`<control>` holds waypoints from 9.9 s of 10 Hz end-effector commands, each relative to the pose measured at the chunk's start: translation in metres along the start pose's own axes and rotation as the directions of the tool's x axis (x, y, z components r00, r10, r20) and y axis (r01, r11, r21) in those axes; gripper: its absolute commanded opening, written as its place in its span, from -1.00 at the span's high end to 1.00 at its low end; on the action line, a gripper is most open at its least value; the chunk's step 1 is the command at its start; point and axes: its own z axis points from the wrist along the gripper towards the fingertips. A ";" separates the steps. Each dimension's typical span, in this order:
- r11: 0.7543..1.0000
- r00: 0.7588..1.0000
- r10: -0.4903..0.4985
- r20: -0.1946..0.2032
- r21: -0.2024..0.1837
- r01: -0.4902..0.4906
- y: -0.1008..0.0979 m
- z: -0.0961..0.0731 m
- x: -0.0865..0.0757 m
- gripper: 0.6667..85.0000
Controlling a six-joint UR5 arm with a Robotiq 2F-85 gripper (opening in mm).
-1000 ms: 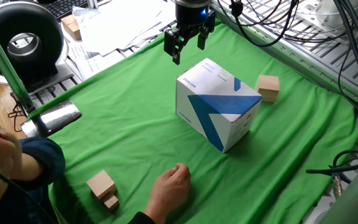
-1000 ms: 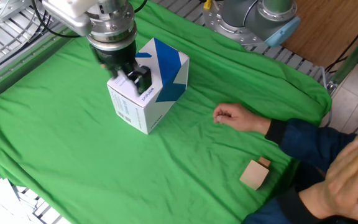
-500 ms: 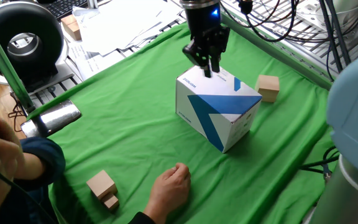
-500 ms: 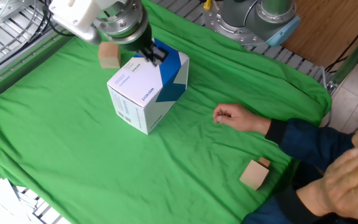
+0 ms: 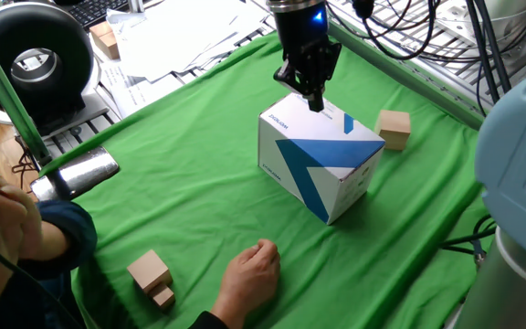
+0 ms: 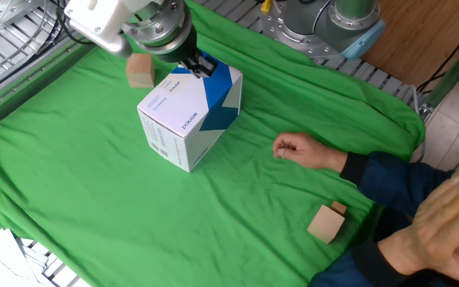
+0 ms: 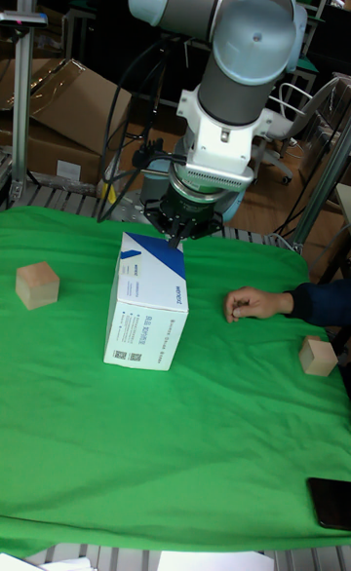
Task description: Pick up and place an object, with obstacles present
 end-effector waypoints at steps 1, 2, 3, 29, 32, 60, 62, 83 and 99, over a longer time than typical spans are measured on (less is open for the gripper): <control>1.000 1.000 0.013 0.023 -0.008 -0.013 0.003 -0.002 -0.006 0.98; 1.000 1.000 0.017 0.023 -0.004 -0.016 0.002 -0.004 -0.005 0.98; 1.000 0.999 0.016 0.029 0.008 -0.016 -0.001 -0.004 -0.007 0.98; 0.987 0.947 -0.068 0.313 0.162 0.017 -0.056 -0.025 -0.061 0.98; 0.978 0.949 -0.176 0.261 0.159 0.138 -0.047 -0.021 -0.051 0.98; 0.792 0.774 -0.601 0.200 0.282 0.542 -0.190 0.071 -0.025 0.85; 0.763 0.752 -0.634 0.179 0.298 0.573 -0.205 0.081 -0.026 0.53; 0.707 0.675 -0.707 0.212 0.228 0.669 -0.229 0.156 -0.035 -0.72; 0.809 0.765 -0.588 0.264 0.185 0.558 -0.218 0.162 -0.035 0.98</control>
